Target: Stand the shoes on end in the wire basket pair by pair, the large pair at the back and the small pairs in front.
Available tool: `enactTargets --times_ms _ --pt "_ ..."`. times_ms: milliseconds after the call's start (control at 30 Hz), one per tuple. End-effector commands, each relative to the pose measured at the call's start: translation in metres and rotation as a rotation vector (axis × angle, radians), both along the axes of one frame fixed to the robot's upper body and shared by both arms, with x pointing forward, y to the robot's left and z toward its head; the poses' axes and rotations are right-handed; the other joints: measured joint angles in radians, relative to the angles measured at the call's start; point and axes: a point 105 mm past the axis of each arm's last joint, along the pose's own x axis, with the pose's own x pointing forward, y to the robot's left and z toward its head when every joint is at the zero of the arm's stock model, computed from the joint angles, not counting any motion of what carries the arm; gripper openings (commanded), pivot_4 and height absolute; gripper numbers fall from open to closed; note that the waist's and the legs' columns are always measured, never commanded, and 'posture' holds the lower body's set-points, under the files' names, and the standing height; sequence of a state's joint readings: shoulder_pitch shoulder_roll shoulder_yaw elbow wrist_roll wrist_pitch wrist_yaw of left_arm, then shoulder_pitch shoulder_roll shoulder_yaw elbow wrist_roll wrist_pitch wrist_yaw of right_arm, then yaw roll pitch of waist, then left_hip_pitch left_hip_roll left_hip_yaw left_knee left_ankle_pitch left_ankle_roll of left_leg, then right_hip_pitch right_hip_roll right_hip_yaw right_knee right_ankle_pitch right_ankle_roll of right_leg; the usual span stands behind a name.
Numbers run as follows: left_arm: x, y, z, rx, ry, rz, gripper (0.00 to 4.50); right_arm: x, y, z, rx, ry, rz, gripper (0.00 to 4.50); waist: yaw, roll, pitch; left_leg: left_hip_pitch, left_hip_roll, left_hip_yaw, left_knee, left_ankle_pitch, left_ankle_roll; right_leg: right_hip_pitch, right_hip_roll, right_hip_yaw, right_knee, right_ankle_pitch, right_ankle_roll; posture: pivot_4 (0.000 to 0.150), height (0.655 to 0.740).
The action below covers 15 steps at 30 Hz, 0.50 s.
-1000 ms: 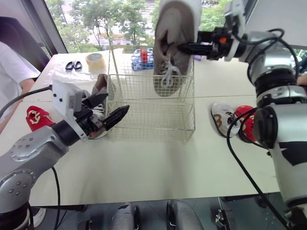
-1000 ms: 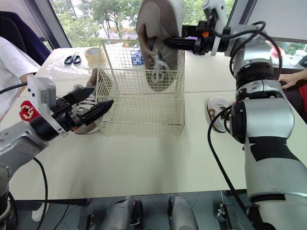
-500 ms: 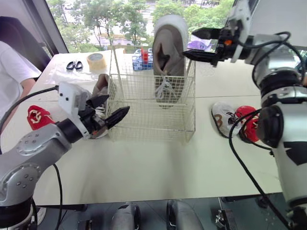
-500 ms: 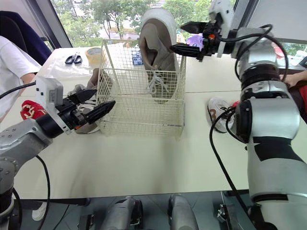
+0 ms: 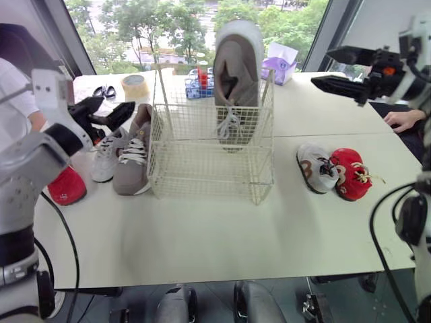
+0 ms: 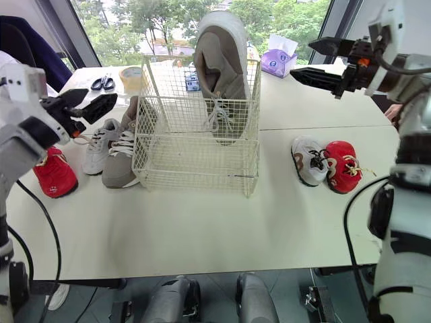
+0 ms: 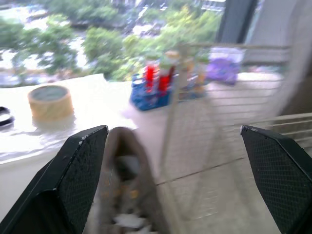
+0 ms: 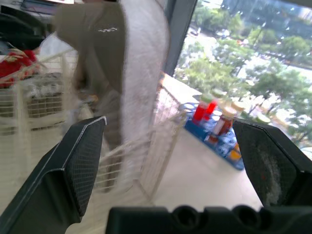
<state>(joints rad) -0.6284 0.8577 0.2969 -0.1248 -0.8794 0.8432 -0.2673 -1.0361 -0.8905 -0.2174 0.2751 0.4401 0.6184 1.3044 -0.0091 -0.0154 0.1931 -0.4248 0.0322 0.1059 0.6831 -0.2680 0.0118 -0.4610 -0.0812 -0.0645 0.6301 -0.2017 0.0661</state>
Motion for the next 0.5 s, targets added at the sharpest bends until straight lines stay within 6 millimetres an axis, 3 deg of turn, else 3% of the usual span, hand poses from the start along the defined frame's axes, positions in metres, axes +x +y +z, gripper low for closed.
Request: enactTargets --times_ms 33,133,267,500 --pt "0.014 -0.001 -0.004 0.079 0.103 -0.089 4.50 -0.067 0.056 -0.004 -0.044 0.071 0.254 4.45 -0.002 0.000 0.000 0.001 0.000 -0.001 0.000 0.000 0.000 0.001 0.001 -0.001 0.000 0.000 0.000 0.150 0.7400" --pt "0.045 0.013 -0.017 0.151 0.248 -0.011 4.50 -0.081 0.087 -0.034 -0.121 0.101 0.245 4.45 -0.001 -0.002 -0.001 0.003 -0.001 -0.001 0.000 -0.002 0.003 0.003 0.001 -0.001 0.000 0.000 0.000 0.150 0.7400" --pt "0.073 0.015 -0.026 0.200 0.331 0.008 4.50 -0.080 0.104 -0.063 -0.218 0.107 0.162 4.45 0.002 -0.002 -0.001 0.003 -0.001 0.000 0.001 -0.002 0.004 0.003 0.001 0.000 0.000 0.000 -0.001 0.150 0.7400" --pt "0.097 0.009 -0.057 0.313 0.430 0.009 4.50 -0.079 0.112 -0.076 -0.270 0.098 0.087 4.45 0.005 -0.003 -0.001 -0.002 -0.002 0.003 0.002 -0.004 0.008 0.000 0.001 0.000 -0.001 0.000 0.000 0.150 0.7400"
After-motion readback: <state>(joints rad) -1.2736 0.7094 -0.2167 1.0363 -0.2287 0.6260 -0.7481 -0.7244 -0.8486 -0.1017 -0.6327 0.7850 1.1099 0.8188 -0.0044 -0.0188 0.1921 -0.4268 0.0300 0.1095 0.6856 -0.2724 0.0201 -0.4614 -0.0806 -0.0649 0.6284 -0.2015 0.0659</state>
